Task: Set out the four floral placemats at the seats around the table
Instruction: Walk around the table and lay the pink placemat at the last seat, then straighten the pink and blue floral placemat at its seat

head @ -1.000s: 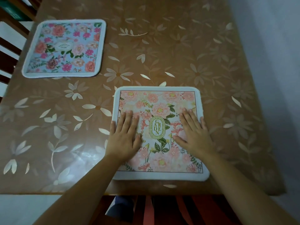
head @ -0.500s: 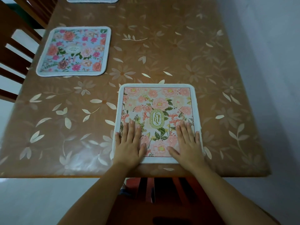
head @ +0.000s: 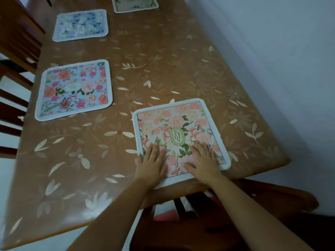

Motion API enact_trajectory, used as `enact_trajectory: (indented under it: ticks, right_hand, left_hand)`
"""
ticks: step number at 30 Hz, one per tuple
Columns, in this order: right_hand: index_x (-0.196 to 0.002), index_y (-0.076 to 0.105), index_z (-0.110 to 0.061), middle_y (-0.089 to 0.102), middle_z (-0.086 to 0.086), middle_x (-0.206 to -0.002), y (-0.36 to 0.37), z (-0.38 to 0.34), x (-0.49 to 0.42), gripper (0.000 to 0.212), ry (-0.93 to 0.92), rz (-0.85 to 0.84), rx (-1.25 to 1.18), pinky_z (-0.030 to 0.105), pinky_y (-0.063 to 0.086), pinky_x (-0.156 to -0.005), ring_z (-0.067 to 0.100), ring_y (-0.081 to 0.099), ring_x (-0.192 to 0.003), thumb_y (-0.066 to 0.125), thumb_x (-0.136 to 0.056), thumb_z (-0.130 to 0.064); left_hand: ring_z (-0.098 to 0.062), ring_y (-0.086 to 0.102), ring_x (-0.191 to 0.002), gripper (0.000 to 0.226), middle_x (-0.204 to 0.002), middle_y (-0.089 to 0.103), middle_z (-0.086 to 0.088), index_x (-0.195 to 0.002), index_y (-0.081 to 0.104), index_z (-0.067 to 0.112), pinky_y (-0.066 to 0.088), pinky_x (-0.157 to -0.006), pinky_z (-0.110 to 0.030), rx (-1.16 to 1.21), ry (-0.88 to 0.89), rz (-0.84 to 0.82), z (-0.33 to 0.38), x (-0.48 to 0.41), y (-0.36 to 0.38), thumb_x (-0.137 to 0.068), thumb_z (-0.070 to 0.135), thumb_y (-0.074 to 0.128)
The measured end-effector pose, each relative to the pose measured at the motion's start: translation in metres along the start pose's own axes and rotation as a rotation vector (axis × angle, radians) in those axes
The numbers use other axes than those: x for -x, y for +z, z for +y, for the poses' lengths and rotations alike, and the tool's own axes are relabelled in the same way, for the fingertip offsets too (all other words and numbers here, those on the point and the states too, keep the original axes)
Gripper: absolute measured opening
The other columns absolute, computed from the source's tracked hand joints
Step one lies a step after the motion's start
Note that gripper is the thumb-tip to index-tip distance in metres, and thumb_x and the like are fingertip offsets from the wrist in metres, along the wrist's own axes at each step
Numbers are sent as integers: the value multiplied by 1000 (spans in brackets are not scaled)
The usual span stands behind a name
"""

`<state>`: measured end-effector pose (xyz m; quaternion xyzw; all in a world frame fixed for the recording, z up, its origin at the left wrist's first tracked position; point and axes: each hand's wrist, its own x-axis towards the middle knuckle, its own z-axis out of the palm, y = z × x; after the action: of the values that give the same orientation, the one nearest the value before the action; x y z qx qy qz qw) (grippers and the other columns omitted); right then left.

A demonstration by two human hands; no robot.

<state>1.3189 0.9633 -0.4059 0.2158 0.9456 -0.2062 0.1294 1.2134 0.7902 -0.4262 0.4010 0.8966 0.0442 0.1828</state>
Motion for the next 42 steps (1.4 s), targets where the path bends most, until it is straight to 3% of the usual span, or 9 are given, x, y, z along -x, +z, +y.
enact_trajectory:
  ticks: [3,7,12,20,27,32,36,42]
  right_hand:
    - [-141,23,-16,15,7,-153,-6,-23,13,61,77,106,-94,49,3,-112,26,5,-140,46,-90,-40]
    - [-132,39,-10,35,11,-142,-14,-59,33,49,129,268,-45,49,18,-110,26,26,-132,49,-90,-34]
    - [-127,46,-9,43,11,-136,-18,-108,76,43,175,418,-48,45,26,-106,27,34,-127,52,-89,-29]
    - [-106,62,0,60,19,-115,-9,-165,157,33,143,599,-26,51,44,-92,34,55,-109,70,-76,-12]
    - [-112,59,-5,57,15,-122,-1,-197,224,38,132,664,-23,56,38,-97,32,48,-119,67,-77,-14]
    - [-110,61,-3,58,19,-121,15,-222,271,38,80,698,-74,57,38,-97,37,49,-118,72,-75,-11]
    - [-114,60,-5,55,16,-126,24,-254,295,38,70,709,-102,55,34,-99,35,45,-122,68,-78,-14]
    - [-110,61,-4,58,19,-122,37,-305,306,38,14,692,-18,58,35,-96,37,48,-119,72,-74,-11]
  left_hand:
    - [-26,1,-140,57,-154,9,-9,-142,17,16,6,-111,-50,-16,52,42,-17,8,-18,-94,44,29]
    - [-28,26,-133,54,-142,38,-13,-135,34,10,21,-108,-46,-59,186,159,-23,31,-44,-89,35,45]
    - [-36,56,-108,45,-113,64,-18,-111,59,4,47,-87,-52,22,316,363,-16,69,-63,-71,17,72]
    - [-35,60,-104,42,-108,66,-17,-102,64,4,46,-85,-56,40,373,480,-12,130,-73,-62,10,77]
    - [-38,59,-103,43,-109,65,-20,-102,64,1,43,-84,-60,80,362,569,-2,203,-88,-61,6,76]
    - [-35,60,-103,41,-107,66,-16,-101,64,5,44,-87,-54,71,317,599,-10,266,-82,-62,9,77]
    - [-37,58,-107,43,-111,65,-17,-105,64,5,41,-89,-60,87,278,568,-27,310,-77,-64,9,76]
    - [-37,55,-110,44,-115,62,-18,-108,62,3,40,-91,-58,126,222,584,-68,349,-88,-66,8,73]
